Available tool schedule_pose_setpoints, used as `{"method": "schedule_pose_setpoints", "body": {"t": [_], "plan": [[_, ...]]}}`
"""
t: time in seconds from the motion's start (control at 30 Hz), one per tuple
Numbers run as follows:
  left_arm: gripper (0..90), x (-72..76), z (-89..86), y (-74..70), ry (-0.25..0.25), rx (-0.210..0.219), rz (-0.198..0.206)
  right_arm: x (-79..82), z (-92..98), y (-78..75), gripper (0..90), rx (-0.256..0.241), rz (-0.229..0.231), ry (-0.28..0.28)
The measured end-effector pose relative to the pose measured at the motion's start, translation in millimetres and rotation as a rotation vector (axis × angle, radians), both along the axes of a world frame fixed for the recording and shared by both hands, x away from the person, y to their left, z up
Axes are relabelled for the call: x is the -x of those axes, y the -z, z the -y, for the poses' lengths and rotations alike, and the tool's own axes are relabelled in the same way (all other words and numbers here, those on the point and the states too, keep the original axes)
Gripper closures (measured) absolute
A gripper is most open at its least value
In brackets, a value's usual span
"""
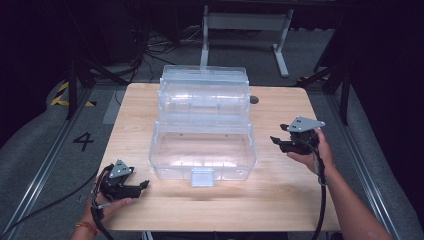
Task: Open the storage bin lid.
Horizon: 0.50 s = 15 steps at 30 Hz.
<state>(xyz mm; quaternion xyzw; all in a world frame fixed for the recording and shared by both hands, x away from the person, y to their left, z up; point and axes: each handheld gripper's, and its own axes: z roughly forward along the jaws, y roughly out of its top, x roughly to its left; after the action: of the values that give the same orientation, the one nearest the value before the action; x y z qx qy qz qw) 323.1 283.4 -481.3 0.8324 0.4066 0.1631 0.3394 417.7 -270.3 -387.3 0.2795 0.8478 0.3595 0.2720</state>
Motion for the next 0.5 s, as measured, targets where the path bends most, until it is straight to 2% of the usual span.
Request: {"method": "schedule_pose_setpoints", "body": {"t": [0.17,0.5], "plan": [[22.8,0.0,0.0,0.0,0.000,0.000,0.000,11.0,7.7,7.6,40.2,0.022,0.001,0.001],[22.8,0.0,0.0,0.0,0.000,0.000,0.000,29.9,27.9,26.1,36.5,0.023,-0.015,0.028]]}}
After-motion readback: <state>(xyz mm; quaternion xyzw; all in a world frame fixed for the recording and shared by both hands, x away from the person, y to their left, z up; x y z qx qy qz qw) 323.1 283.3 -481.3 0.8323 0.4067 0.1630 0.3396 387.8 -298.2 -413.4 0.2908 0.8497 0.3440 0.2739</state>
